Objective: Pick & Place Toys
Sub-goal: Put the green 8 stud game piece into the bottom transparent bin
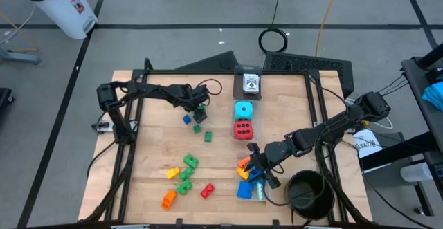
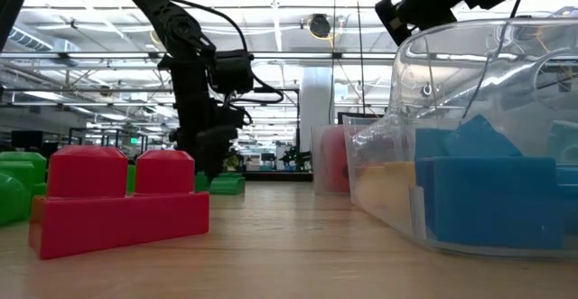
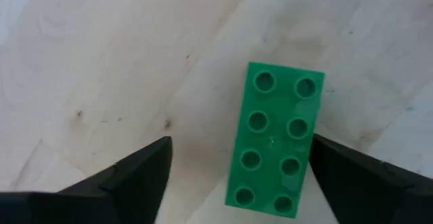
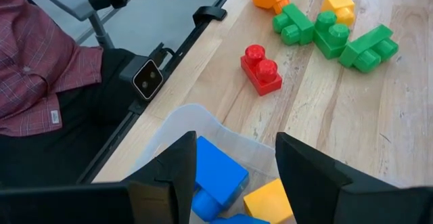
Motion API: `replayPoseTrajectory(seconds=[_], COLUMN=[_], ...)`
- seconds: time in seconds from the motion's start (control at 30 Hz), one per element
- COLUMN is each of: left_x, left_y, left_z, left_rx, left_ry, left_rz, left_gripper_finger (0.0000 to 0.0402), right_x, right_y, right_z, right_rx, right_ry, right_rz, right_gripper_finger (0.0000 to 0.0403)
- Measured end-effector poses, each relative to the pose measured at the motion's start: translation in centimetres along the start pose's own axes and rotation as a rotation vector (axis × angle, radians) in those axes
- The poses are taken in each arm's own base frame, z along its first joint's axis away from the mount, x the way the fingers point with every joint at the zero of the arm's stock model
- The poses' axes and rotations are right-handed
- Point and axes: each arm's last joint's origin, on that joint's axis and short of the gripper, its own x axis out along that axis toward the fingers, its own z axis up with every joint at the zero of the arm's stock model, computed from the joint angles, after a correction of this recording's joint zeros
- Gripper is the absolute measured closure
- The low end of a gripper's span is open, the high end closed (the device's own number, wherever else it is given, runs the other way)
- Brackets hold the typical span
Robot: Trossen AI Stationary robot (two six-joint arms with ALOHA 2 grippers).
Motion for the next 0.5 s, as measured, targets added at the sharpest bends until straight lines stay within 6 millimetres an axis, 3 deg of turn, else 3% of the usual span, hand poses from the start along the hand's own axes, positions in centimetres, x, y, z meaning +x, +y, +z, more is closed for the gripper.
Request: replayPoseTrajectory(seconds=[0.3,0.43,0.5], left_x=[0.03,0.03,-0.07], left_y=[-0.51,-0.64,-0.82], left_z=[-0.1,-0.14,-0.18], left_rx=[-0.012,0.035,0.048], left_ry=[0.005,0.003,-0.003], left_rz=[-0.045,-0.047,-0.036], left_gripper_finger=[0.0209,0.0256,0.0258], right_x=[0.0,0.0,0.0], right_y=[0.0,0.0,-0.01], right_z=[0.0,0.0,0.0], right_rx=[0.023,0.027,0.027], right_ry=[0.0,0.0,0.0], right_rz=[0.0,0.0,-0.001], right_gripper_finger=[0.0232,0.0232,0.0232])
